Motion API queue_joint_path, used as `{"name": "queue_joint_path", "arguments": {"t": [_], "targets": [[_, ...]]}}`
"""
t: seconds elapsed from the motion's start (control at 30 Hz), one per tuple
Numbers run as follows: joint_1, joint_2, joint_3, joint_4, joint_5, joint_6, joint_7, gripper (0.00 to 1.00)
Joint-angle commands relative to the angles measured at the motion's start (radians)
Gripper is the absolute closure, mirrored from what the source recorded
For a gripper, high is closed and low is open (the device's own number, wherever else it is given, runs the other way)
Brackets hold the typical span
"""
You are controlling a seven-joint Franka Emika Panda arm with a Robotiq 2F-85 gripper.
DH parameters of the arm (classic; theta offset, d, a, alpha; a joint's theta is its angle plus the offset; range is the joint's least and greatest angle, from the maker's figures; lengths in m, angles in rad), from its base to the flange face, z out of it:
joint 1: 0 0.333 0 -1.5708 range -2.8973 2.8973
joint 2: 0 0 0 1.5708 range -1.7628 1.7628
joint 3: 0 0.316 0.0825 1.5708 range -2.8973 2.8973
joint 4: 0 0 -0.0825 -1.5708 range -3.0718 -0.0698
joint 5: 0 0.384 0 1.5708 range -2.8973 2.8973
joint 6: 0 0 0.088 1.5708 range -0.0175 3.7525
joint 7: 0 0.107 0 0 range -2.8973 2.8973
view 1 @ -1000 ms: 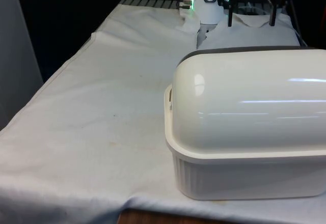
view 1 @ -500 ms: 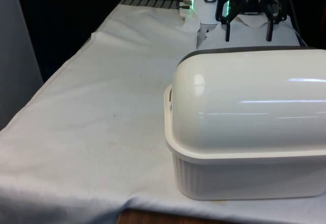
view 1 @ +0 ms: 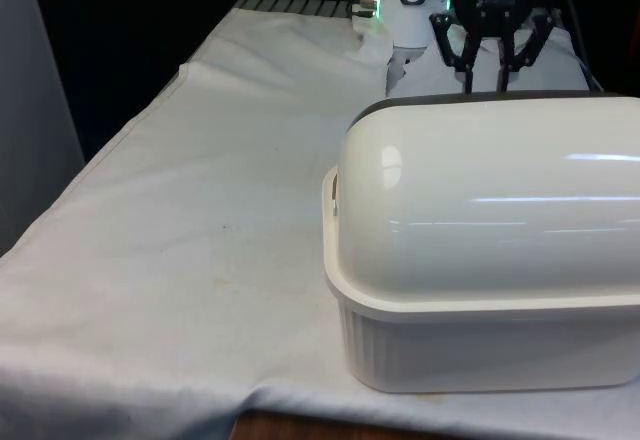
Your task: Open the lid, then close it.
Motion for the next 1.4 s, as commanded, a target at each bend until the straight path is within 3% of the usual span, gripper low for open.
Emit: {"name": "queue_joint_path", "arguments": {"t": [0.0,0.03,0.23,0.27,0.3,0.47,0.6,0.63,0.83,0.87,0.93,1.17,1.2,1.37], "targets": [[0.004,0.0,-0.008,-0.005,-0.02,0.017,0.017,0.57],[0.004,0.001,-0.008,-0.005,-0.02,0.018,0.017,0.67],[0.004,0.013,-0.009,-0.007,-0.021,0.04,0.016,0.98],[0.0,0.004,0.0,-0.004,-0.001,0.013,0.0,1.0],[0.003,0.021,-0.009,-0.01,-0.021,0.059,0.015,1.0],[0.004,0.046,-0.011,-0.017,-0.022,0.114,0.013,1.0],[-0.001,0.064,-0.003,-0.015,-0.008,0.132,0.0,1.0],[0.005,0.071,-0.014,-0.019,-0.027,0.158,0.013,1.0],[0.006,0.104,-0.019,-0.016,-0.032,0.209,0.012,1.0],[-0.001,0.101,-0.006,-0.017,-0.016,0.197,0.0,1.0],[0.005,0.121,-0.021,-0.011,-0.032,0.227,0.01,1.0],[0.001,0.134,-0.026,0.004,-0.031,0.229,-0.003,1.0],[-0.001,0.126,-0.016,-0.004,-0.02,0.227,-0.007,1.0],[0.001,0.126,-0.03,0.02,-0.03,0.199,-0.012,1.0]]}}
